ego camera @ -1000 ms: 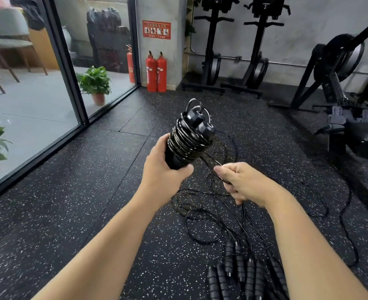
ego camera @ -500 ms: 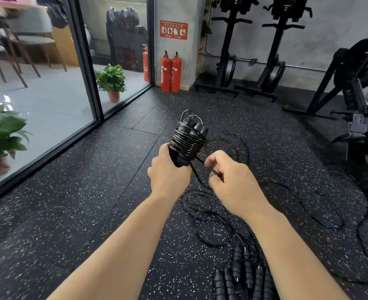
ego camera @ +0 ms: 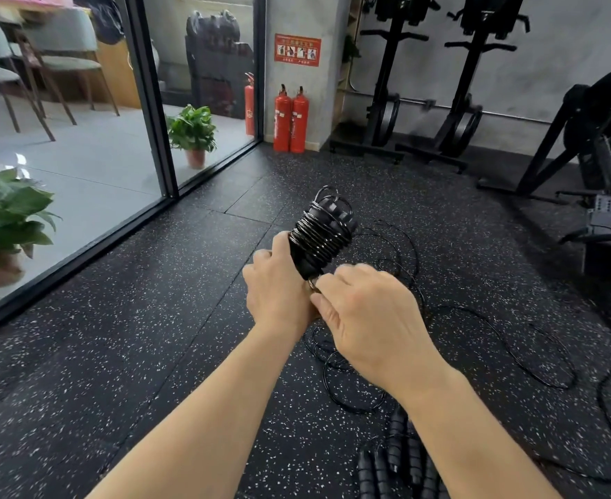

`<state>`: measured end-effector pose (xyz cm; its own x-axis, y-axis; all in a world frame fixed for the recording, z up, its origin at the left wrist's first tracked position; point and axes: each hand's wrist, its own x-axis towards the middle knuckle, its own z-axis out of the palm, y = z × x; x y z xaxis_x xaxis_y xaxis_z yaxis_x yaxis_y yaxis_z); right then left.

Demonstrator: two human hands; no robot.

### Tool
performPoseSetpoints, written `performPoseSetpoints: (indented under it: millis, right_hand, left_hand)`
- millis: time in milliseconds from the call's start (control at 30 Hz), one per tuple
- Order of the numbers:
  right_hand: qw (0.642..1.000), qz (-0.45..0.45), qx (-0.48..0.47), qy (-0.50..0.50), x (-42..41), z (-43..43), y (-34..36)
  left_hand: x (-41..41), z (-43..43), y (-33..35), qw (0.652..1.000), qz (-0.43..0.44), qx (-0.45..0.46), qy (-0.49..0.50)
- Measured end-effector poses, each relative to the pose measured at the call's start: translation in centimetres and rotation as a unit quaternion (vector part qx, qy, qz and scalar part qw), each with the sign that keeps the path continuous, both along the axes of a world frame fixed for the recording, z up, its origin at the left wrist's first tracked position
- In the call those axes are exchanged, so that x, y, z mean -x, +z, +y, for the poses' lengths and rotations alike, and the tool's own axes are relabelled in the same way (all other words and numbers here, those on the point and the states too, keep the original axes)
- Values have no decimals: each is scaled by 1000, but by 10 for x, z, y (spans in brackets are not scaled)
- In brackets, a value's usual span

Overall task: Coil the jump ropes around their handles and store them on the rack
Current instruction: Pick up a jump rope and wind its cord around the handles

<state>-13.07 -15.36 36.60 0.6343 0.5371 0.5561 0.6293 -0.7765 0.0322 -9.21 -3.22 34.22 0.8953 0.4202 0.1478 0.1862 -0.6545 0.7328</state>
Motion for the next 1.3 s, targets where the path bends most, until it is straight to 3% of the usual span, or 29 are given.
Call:
performPoseSetpoints:
  millis: [100,233,367,433,500,600,733,833,933,1100,1300]
  right_hand:
    - [997,68,-22,11,0,-4,-1]
    - [975,169,-141,21,-11,-9,-4]
    - [917,224,-325,56,-22,-11,-4]
    - [901,234,-358,64,-23,-11,-4]
    - [903,229,-358,61,-22,-12,-4]
    - [899,231,-367,61,-24,-20,1]
    - [861,275,-412,114,-21,-29,11]
    - [850,287,-423,129,-18,-28,16]
    - [832,306,-446,124,-13,-30,23]
    - [836,311,-437,121,-11,-30,27]
    - [882,154,-442,47,-10,-15,15]
  left_hand:
    - [6,-1,0,996,-16,-84,-10]
    - [11,-6,-1,983,-41,-175,-28]
    - [13,-14,-2,972,-78,-213,-61]
    - [13,-15,-2,974,-66,-197,-94]
    - [13,-15,0,979,-38,-130,-153]
    - [15,-10,8,963,17,80,-257]
    - [18,4,14,880,83,367,-290]
    - [20,6,17,816,99,494,-282]
    - [21,6,20,780,106,550,-278]
    - [24,-1,24,773,107,566,-266]
    - [22,-14,29,751,77,612,-236]
